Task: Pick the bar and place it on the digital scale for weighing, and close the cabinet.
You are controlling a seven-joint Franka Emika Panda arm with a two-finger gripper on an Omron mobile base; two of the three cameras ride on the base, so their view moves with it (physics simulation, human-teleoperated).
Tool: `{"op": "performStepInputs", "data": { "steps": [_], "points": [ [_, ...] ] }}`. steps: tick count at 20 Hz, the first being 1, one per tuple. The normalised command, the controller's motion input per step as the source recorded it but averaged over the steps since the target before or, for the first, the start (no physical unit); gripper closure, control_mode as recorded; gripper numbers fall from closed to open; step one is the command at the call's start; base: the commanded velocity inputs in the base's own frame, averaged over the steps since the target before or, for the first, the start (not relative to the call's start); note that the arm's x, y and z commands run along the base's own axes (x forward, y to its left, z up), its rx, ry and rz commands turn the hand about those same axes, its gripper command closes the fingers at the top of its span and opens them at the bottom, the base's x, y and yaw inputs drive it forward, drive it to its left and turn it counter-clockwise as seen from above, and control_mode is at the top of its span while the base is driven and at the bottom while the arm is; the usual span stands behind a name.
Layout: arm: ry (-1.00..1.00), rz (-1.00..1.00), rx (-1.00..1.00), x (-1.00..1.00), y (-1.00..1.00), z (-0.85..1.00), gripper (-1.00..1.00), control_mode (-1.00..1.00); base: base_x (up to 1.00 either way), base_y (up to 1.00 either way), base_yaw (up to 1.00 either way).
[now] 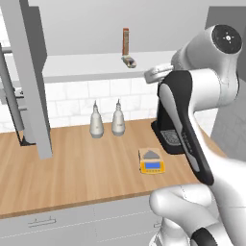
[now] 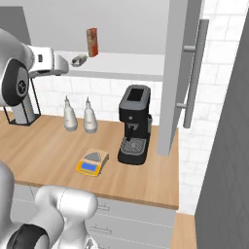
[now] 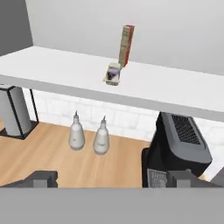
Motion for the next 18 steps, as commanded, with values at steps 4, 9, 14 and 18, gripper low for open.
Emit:
{"op": "performStepInputs", "data": {
  "steps": [4,9,14,18],
  "points": [
    [-0.25,0.0,0.01,0.25,0.02,0.48,-1.0,-1.0,0.0,0.0,0.0],
    [-0.04,0.0,0.1,0.44,0.0,0.14,-1.0,-1.0,0.0,0.0,0.0],
    [0.04,0.0,0.07,0.54,0.02,0.0,-1.0,-1.0,0.0,0.0,0.0],
    [0.08,0.0,0.02,0.55,0.01,0.0,-1.0,-1.0,0.0,0.0,0.0]
  ]
}}
